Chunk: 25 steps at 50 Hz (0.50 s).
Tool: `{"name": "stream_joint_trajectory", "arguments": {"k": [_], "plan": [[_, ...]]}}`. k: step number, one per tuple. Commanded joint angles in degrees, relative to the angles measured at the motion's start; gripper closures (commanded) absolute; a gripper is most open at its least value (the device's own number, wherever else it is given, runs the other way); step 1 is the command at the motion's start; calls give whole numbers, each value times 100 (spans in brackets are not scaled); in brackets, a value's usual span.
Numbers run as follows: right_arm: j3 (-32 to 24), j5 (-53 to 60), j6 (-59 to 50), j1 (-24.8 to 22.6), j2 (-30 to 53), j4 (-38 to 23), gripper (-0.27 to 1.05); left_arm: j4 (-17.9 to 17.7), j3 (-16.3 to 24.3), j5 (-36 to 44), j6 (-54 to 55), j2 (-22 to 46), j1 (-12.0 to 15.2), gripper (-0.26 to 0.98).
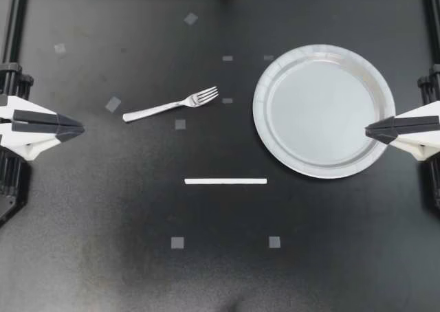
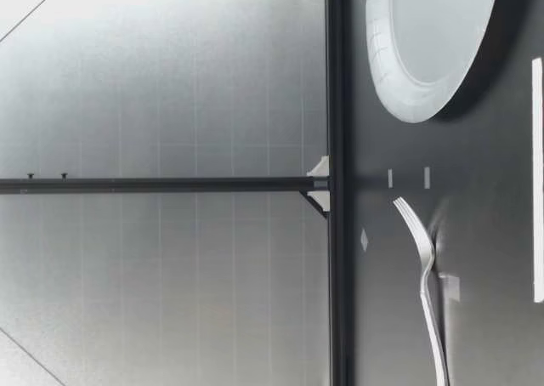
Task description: Pick up the fork and place it on the plate.
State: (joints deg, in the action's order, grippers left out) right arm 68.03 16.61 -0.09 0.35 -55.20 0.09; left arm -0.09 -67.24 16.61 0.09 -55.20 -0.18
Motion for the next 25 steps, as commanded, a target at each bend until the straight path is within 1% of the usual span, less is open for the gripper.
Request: {"name": "stream_joint_trajectory", "arguments": {"k": [1, 4, 6, 8, 12, 16, 17, 20, 22, 25], "plan": [[0, 88, 35, 0, 0, -9, 69, -9, -97, 114, 62, -141, -79, 65], [70, 88, 35, 0, -70, -9, 69, -44, -149, 62, 97, -246, -79, 74], [132, 97, -9, 0, -149, -9, 69, -149, -123, -70, 132, -281, -79, 77], [176, 97, -35, 0, -237, 0, 69, -290, -70, -272, 158, -290, -88, 77], [185, 62, -62, 0, -316, 44, 69, -501, 246, -1072, 167, -264, -70, 77], [132, -18, -88, 0, -237, 149, 69, -589, 738, -2197, 211, -149, 70, 77], [105, -70, -88, 0, -176, 167, 69, -589, 923, -2575, 220, -97, 132, 76], [18, -220, -97, 0, 35, 176, 69, -589, 1283, -3305, 246, 79, 264, 76], [-26, -308, -97, 0, 176, 185, 69, -589, 1477, -3639, 272, 237, 343, 76], [-105, -343, -97, 0, 439, 185, 68, -589, 1617, -3771, 308, 466, 413, 76]]}}
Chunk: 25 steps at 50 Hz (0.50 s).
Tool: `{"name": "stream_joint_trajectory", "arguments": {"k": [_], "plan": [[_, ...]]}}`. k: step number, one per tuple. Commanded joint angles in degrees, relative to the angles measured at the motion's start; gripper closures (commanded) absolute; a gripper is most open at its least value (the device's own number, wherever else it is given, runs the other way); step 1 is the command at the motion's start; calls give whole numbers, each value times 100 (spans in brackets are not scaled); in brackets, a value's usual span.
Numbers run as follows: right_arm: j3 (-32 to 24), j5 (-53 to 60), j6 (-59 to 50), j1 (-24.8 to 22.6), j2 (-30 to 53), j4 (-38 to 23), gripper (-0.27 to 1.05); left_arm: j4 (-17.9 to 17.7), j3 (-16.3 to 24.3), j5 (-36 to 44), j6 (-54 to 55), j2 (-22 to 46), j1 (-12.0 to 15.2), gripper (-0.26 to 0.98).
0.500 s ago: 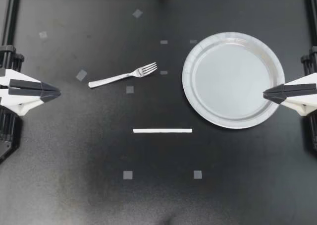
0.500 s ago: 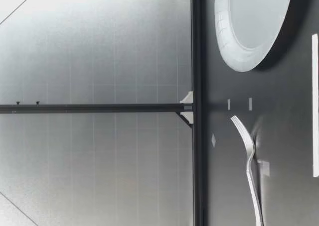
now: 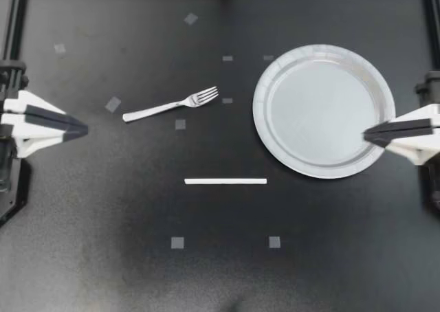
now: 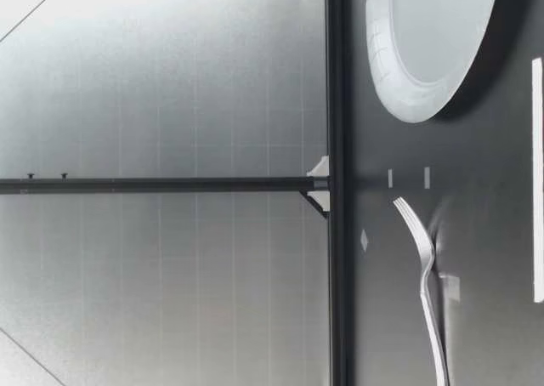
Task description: Pick up the fork and place it on the plate.
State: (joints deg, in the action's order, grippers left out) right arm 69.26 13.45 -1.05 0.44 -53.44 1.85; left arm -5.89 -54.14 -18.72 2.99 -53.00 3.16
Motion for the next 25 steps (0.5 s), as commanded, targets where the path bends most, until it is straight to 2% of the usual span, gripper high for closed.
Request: {"name": "stream_joint_trajectory", "arguments": {"k": [1, 5, 11, 16, 21, 23, 25], "plan": [[-264, -26, 0, -9, 396, 18, 68, -9, 343, -237, 53, 352, 105, 76], [-360, 0, 0, 0, 747, 9, 66, 0, 369, -229, 70, 694, 176, 75], [-466, 176, 0, 0, 1151, 9, 60, 26, 272, -158, 53, 1222, 316, 63], [-466, 308, -26, -9, 1292, 18, 55, 44, 26, 325, 35, 1521, 396, 40], [-448, 352, -185, -9, 1354, 26, 53, 70, -264, 756, -18, 1723, 642, 5], [-431, 360, -255, -9, 1380, 18, 53, 114, -325, 870, -35, 1784, 791, -2], [-413, 369, -334, -9, 1406, 18, 53, 185, -413, 949, -88, 1881, 967, -1]]}}
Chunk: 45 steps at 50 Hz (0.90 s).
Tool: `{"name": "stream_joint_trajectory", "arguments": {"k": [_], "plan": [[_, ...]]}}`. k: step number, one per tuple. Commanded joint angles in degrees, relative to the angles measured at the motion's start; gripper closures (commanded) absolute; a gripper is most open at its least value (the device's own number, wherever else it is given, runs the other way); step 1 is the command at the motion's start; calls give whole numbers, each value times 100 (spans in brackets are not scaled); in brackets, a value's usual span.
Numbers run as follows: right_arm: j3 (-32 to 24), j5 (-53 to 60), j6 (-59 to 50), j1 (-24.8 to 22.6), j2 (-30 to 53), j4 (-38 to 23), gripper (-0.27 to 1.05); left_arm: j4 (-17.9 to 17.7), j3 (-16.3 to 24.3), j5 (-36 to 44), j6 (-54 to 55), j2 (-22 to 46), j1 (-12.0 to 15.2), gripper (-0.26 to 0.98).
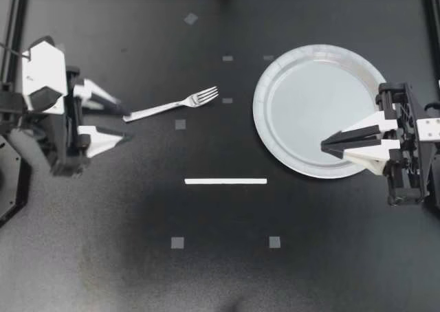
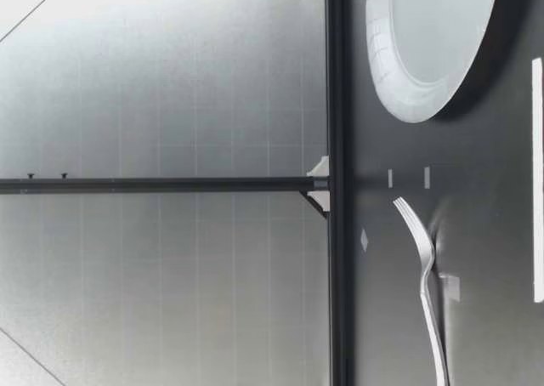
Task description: Pick up the fork and place it on the plate.
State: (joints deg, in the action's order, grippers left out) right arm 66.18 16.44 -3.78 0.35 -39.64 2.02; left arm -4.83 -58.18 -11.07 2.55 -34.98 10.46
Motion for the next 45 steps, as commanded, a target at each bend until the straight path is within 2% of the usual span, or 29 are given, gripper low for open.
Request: {"name": "stream_joint_trajectory", "arguments": {"k": [1, 9, 12, 16, 25, 30, 37, 45], "plan": [[-105, 70, -88, 0, 44, 9, 53, 105, -35, 211, -79, 123, 308, 1], [-88, 123, -281, 0, 316, 0, 53, 343, 26, 255, -457, 747, 914, 18], [-114, 158, -325, 0, 457, 0, 53, 343, 132, 220, -633, 993, 1011, 21], [-123, 229, -369, 0, 624, 0, 53, 343, 343, 176, -888, 1354, 1028, 21], [-202, 448, -404, 0, 993, -9, 53, 343, 1169, -299, -1415, 2522, 1028, 21], [-211, 492, -413, 0, 1099, 0, 53, 334, 1468, -439, -1556, 3103, 1028, 21], [-158, 501, -448, 0, 1063, -9, 53, 334, 1740, -448, -1687, 3586, 1028, 21], [-114, 501, -457, 0, 1002, 0, 53, 334, 1916, -439, -1740, 3788, 1028, 21]]}}
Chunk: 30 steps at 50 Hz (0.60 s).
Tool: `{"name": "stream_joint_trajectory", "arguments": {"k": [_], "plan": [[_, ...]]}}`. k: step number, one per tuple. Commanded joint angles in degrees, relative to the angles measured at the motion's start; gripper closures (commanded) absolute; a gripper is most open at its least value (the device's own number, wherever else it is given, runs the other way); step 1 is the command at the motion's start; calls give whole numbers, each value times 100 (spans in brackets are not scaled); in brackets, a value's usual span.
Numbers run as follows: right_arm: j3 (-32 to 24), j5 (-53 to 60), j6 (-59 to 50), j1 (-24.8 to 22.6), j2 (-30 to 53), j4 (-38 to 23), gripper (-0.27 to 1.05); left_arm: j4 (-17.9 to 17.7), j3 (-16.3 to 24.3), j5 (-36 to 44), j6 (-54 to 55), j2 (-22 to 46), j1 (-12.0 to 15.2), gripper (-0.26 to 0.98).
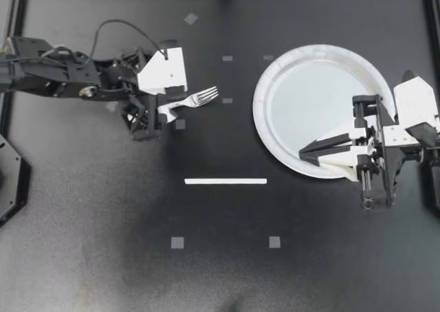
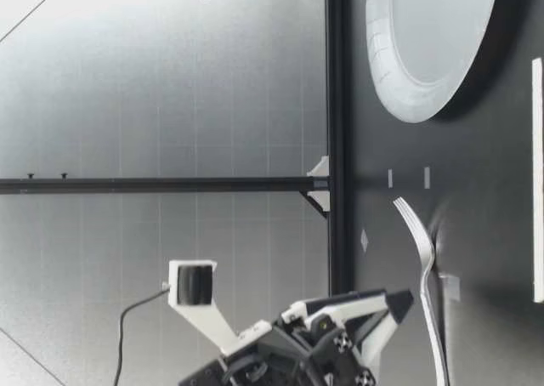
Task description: Pick up the fork and place it on the plate.
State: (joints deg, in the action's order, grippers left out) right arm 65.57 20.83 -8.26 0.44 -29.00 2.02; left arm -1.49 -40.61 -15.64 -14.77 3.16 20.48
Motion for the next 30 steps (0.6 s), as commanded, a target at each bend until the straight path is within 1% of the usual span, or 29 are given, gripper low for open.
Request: {"name": "stream_joint_trajectory", "arguments": {"k": [1, 13, 21, 30], "plan": [[-44, 62, -9, -9, -62, 0, 53, 0, 167, 18, -9, 0, 26, 21], [0, 79, -281, -9, -70, -9, 53, 0, 237, 114, -53, 316, 26, 21], [18, 97, -352, -9, -70, -26, 53, 9, 316, 149, -79, 404, 26, 22], [18, 123, -369, -62, -79, -26, 53, 9, 290, 105, -158, 431, 26, 23]]}}
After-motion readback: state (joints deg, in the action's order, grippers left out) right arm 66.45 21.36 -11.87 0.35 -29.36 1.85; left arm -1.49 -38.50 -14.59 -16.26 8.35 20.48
